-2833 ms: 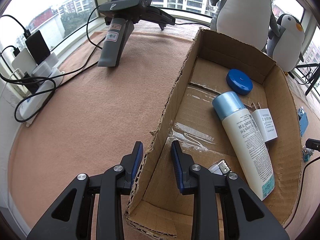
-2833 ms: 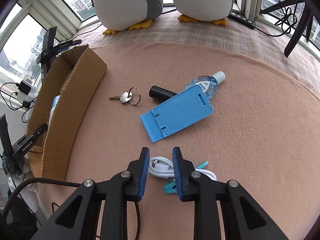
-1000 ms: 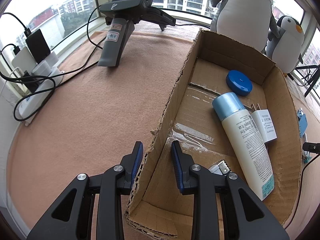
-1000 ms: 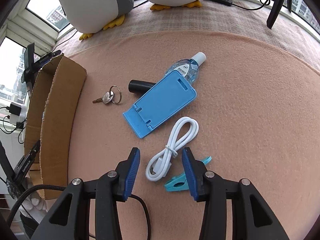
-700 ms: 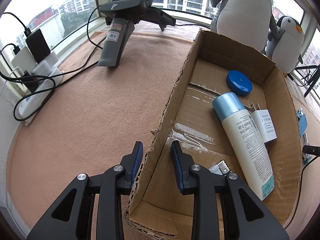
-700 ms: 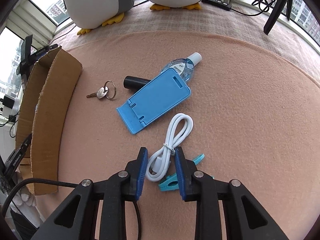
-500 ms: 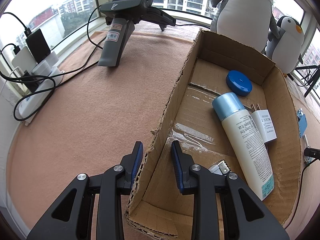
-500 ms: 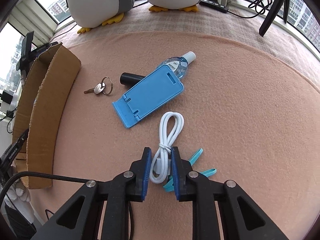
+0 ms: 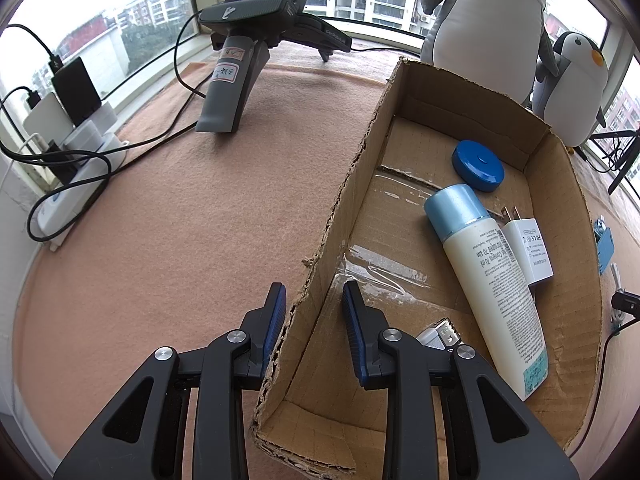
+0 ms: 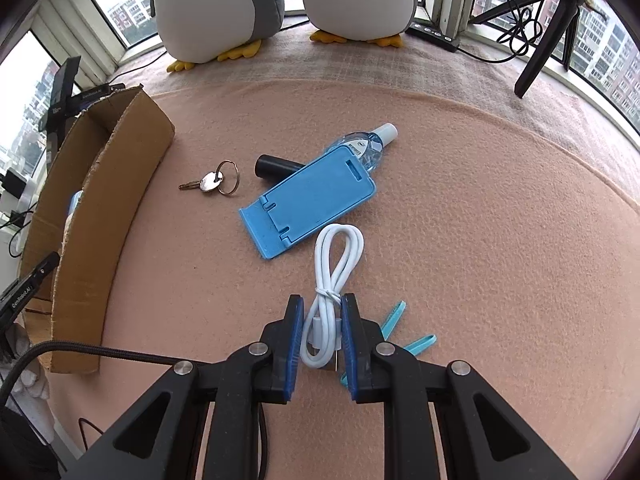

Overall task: Organize rigid objects
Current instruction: 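Carry the white cable into the box and open the right gripper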

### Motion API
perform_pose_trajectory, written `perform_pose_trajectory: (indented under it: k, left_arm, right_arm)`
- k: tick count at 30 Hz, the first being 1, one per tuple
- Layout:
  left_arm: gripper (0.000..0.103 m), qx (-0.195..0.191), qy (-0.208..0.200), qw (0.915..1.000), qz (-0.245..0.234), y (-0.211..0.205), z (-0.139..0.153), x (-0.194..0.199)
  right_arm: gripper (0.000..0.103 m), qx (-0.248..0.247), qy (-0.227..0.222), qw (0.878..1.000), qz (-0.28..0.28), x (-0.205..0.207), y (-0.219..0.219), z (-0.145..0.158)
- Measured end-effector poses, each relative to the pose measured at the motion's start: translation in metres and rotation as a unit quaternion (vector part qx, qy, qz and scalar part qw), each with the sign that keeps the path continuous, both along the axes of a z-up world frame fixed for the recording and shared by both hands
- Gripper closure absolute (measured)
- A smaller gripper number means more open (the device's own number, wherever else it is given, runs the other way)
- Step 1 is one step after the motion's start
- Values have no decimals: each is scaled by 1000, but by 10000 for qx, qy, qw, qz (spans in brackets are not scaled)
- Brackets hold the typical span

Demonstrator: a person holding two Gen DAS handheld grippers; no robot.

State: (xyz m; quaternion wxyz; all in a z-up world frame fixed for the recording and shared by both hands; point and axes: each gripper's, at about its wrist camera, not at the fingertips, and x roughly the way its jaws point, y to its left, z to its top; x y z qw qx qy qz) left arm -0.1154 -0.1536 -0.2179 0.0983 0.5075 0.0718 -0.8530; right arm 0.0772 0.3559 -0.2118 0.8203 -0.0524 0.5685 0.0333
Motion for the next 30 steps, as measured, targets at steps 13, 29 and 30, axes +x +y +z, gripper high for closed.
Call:
perform_pose_trajectory:
  k: [13,29,30]
  left_arm:
    - [76,9,8,10000,5,1,0,0]
    - [76,12,13,10000,5,1,0,1]
    - [76,12,13,10000,5,1,0,1]
  right_arm:
    - [86,-10,-887,9930,779,-10,62,61]
    - [86,190,-975,9768,1900,-22,174,56]
    - [86,178,-966,9761,1941,-23,180,54]
